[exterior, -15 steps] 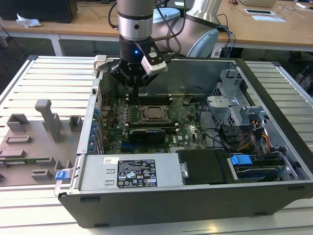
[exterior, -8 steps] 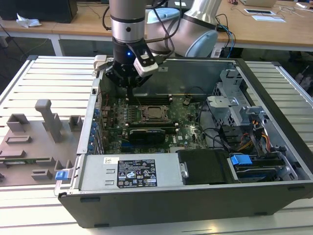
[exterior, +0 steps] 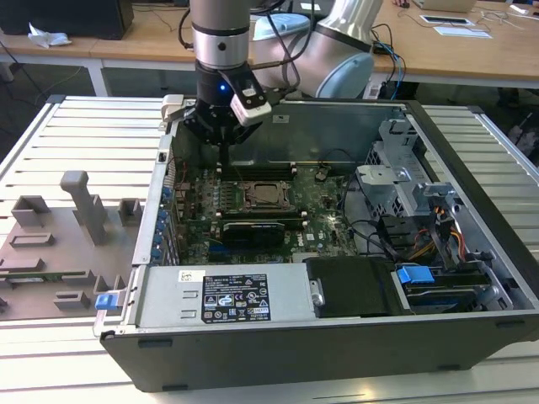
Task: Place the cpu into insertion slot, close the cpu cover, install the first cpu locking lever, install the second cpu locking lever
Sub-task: 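Install the first cpu locking lever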
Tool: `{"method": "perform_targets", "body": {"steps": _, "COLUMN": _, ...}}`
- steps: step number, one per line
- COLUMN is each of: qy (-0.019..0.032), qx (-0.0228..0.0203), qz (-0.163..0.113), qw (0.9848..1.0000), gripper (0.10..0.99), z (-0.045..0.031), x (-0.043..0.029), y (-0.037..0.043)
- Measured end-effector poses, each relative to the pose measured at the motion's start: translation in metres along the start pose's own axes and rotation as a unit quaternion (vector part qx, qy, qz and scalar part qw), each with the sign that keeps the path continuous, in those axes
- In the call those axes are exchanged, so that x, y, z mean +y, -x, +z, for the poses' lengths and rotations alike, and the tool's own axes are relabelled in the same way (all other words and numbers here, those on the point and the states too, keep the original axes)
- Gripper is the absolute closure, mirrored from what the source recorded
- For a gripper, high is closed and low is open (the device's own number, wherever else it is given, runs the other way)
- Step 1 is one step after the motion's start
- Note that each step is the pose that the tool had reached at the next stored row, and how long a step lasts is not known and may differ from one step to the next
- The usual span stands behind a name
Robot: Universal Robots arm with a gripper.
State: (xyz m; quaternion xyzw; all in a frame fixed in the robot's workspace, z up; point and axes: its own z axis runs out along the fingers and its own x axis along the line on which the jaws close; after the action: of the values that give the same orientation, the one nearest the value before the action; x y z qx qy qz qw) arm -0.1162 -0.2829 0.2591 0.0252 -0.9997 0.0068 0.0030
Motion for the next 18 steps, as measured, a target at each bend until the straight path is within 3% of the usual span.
{"method": "perform_targets", "body": {"steps": 5, "qy": 0.0000, "qx": 0.0010, "qz": 0.000, "qw": 1.0000, "gripper": 0.980, "z": 0.0000, "x": -0.0011, "y": 0.0217}}
{"method": "perform_targets", "body": {"steps": 7, "qy": 0.0000, "qx": 0.0013, "qz": 0.000, "qw": 1.0000, "gripper": 0.980, "z": 0.0000, "x": -0.0013, "y": 0.0260}}
{"method": "perform_targets", "body": {"steps": 13, "qy": 0.0001, "qx": 0.0015, "qz": 0.000, "qw": 1.0000, "gripper": 0.980, "z": 0.0000, "x": -0.0018, "y": 0.0346}}
{"method": "perform_targets", "body": {"steps": 18, "qy": 0.0001, "qx": 0.0015, "qz": 0.000, "qw": 1.0000, "gripper": 0.980, "z": 0.0001, "x": -0.0019, "y": 0.0369}}
